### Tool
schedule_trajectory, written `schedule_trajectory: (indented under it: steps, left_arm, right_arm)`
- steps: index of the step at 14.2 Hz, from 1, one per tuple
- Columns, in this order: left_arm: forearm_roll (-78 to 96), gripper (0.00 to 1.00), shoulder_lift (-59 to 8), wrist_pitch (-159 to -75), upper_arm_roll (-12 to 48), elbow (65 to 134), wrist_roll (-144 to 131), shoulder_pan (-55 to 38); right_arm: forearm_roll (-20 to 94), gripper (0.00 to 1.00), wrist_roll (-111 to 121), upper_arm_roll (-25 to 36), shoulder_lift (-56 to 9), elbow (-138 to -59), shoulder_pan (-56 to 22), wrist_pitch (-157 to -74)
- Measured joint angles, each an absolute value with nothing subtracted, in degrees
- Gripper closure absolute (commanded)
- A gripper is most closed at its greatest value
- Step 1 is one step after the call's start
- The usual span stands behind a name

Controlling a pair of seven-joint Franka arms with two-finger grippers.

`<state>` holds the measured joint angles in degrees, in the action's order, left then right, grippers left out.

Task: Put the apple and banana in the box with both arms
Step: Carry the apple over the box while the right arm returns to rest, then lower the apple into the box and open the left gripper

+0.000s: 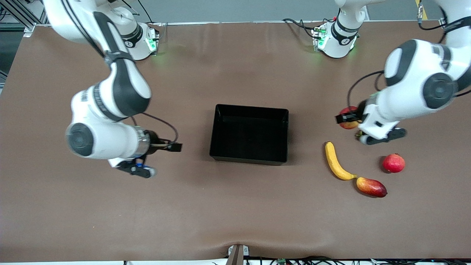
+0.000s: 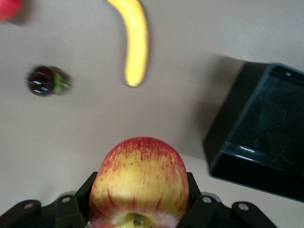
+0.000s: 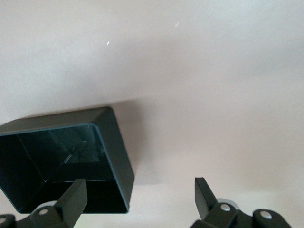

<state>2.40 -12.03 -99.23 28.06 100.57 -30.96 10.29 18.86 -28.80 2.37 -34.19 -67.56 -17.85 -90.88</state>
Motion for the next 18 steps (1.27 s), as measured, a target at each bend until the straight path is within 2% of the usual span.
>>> schedule_trajectory:
  steps: [3, 6, 11, 15, 18]
  left_arm:
    - [2.38, 1.0, -15.18, -103.53, 30.49, 101.11, -40.06, 5.52]
    - [-1.01, 1.0, -20.61, -110.3, 30.6, 101.55, -52.7, -2.73]
    - [-7.77, 1.0, -29.17, -118.04, 30.49, 101.41, -62.96, -8.42]
    - [-10.26, 1.0, -35.42, -124.45, 30.37, 101.22, -64.82, -8.63]
    - [-12.23, 1.0, -38.38, -127.58, 30.35, 100.99, -65.28, -8.83]
  right_arm:
    - [13.35, 0.0, -27.52, 3.06, -32.32, -62.58, -15.39, -83.8]
    - [8.55, 0.0, -25.79, 3.76, -27.58, -61.47, -11.61, -77.61]
    - [2.61, 0.0, -16.56, 3.96, -19.82, -61.42, -8.6, -73.85]
    - [0.73, 0.0, -11.97, 4.21, -11.41, -66.97, -4.4, -71.92]
    - [0.15, 0.0, -10.12, 4.28, -6.5, -73.97, -2.04, -74.76]
